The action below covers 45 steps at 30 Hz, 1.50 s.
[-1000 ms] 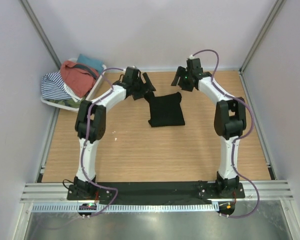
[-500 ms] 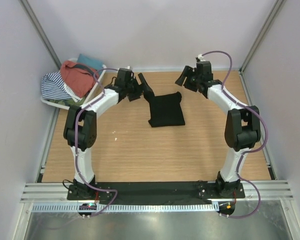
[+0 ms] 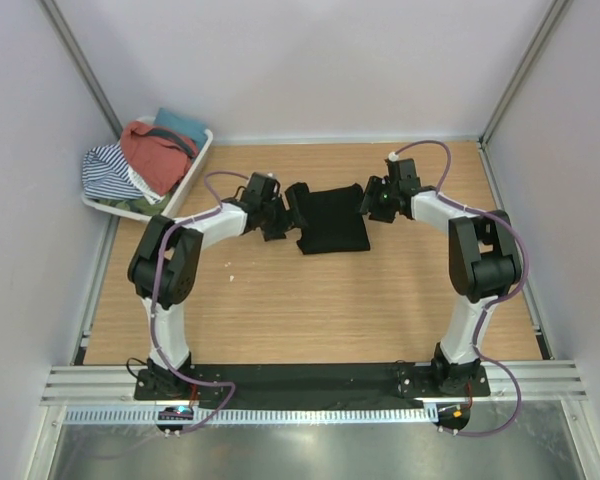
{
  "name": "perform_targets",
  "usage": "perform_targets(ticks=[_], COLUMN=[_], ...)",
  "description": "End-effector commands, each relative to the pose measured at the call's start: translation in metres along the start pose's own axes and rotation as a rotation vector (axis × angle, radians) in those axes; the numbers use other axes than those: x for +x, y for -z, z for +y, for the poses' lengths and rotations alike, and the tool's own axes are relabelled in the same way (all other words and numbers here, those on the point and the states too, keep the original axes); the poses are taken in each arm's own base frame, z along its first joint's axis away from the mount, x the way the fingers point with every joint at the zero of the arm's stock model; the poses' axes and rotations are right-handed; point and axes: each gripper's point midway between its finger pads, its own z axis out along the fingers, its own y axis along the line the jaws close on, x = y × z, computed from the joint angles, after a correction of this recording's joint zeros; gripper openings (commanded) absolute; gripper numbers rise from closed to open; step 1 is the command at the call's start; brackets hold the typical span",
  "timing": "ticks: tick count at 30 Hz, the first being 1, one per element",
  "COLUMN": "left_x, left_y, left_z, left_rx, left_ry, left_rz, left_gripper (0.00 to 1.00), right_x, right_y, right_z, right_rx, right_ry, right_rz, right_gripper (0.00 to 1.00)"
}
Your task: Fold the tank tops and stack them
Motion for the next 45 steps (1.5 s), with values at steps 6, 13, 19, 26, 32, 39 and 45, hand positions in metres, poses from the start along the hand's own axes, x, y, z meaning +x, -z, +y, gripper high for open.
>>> perform_targets(ticks=[6,13,19,26,32,39,45], left_x=[-0.016,-0.016,-0.025,-0.031,-0.038,-0.063,-0.105], left_y=[0.058,0.091,0.117,0.134,0.145,0.171,0.219], left_z=[-0.029,-0.026,-0.025,-0.021,-0.019,0.003,0.044], left_rx=[0.087,0.064,0.054,0.05,0.043,0.003,-0.101], left_ry=[-0.077,-0.104,-0.107,-0.1,-0.071,0.002,0.098], left_rz=[-0.115,-0.141,-0.186,-0.207,-0.237,-0.303,-0.454], left_gripper=[0.73,0.7,0.69,0.68,0.69,0.71,0.79], right_x=[-0.008,0.008,0.004,-0.012,-0.01,-0.003,-0.044], right_y=[-0.016,-0.031,-0.017,0.035,0.104,0.191,0.269], right_z=[0.018,0.007,-0.025,-0.115,-0.198,-0.246,-0.215], right_rx=[-0.093,-0.063,-0.005,0.07,0.209,0.619,0.606], right_ry=[0.026,0.002,-0.089,-0.328,-0.543,-0.645,-0.592], right_rz=[0.022,0.077,0.044,-0.063,-0.212,-0.432,-0.675], right_gripper=[0.47,0.22,0.01,0.01,0.08,1.0,1.0])
